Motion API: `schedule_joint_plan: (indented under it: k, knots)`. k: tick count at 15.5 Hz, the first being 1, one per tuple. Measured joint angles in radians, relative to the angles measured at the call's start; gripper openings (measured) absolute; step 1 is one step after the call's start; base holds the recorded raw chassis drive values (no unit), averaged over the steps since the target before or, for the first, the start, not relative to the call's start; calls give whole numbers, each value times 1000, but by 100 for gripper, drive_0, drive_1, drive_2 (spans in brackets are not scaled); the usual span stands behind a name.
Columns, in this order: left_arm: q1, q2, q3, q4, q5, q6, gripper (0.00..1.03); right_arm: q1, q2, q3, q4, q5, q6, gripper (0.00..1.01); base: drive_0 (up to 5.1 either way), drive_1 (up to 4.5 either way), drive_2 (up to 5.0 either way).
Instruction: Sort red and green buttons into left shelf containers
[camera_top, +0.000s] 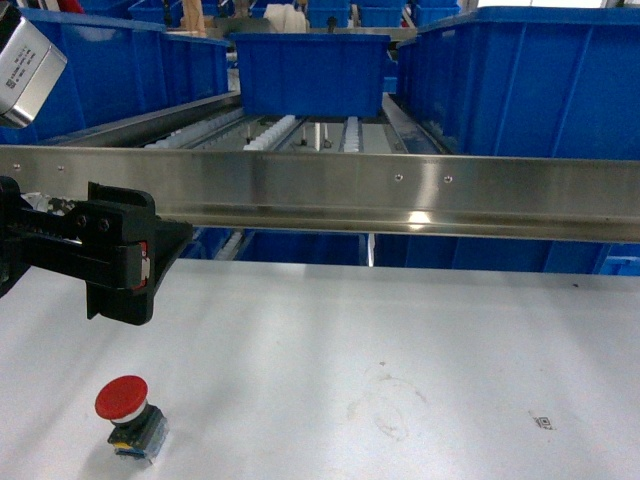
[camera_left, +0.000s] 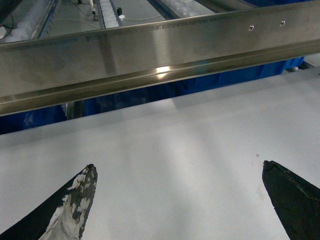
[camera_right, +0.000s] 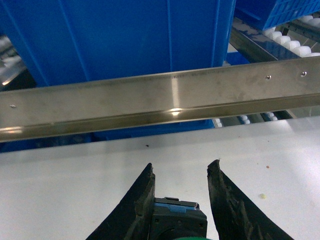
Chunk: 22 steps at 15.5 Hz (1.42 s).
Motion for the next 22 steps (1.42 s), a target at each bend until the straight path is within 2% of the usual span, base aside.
schedule_joint_plan:
  k: [1, 2, 4, 5, 7, 8, 13, 16, 22]
  knots:
    - [0, 0, 0, 0, 0, 0, 98, 3, -98, -16, -54, -6, 42, 29, 0, 0, 0]
    - [0, 0, 0, 0, 0, 0, 98, 28, -209, -32, -81, -6, 80, 29, 0, 0, 0]
    - [0, 0, 0, 0, 0, 0, 98, 80, -414, -95, -132, -1, 116, 29, 0, 0, 0]
    - [0, 0, 0, 0, 0, 0, 98, 85, -510, -155, -156, 5, 122, 29, 0, 0, 0]
    - [0, 0, 0, 0, 0, 0, 98, 76, -655, -263, -260, -10, 122, 29, 0, 0, 0]
    - [0, 0, 0, 0, 0, 0, 98, 66, -695, -289, -260, -6, 121, 29, 0, 0, 0]
    - [5, 5, 0, -26, -2, -4, 98, 67, -702, -287, -249, -5, 121, 29, 0, 0, 0]
    - [21, 27, 0, -27, -17, -27, 98, 67, -702, -287, -249, -5, 121, 29, 0, 0, 0]
    - [27, 55, -7, -23, -38, -46, 98, 67, -702, -287, -249, -5, 121, 29, 0, 0, 0]
